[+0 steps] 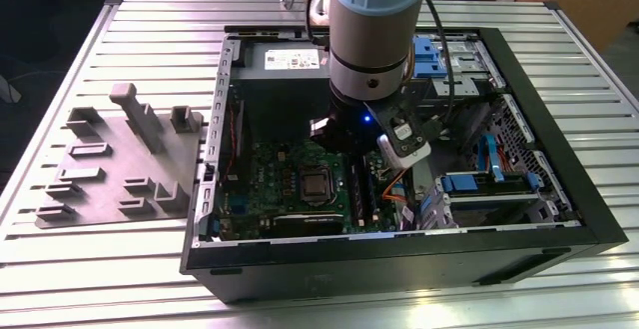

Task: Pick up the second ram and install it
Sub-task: 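Insert the second ram into the second slot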

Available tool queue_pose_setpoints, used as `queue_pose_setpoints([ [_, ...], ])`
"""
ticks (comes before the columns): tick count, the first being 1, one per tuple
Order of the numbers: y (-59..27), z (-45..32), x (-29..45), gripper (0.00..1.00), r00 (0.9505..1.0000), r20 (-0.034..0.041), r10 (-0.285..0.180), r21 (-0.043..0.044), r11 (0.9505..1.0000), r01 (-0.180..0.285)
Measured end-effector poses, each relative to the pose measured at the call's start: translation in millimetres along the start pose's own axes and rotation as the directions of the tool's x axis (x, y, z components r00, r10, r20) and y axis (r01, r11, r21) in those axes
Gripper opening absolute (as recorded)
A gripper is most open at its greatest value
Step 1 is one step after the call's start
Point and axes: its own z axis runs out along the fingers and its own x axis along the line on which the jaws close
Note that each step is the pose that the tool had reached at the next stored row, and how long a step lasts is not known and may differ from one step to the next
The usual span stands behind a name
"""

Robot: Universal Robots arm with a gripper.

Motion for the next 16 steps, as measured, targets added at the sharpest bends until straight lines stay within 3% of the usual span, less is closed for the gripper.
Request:
queue_pose_setpoints([
  [5,0.0,0.2,-3.7,0.19,1.0,-0.0006,0.0,0.0001,1.0,0.0],
  [11,-7.7,-0.2,-4.1,0.19,1.0,-0.0007,0.0,0.0003,1.0,0.0],
  [16,-8.1,-0.2,-4.1,0.19,1.0,-0.0007,0.0,0.0001,1.0,0.0],
])
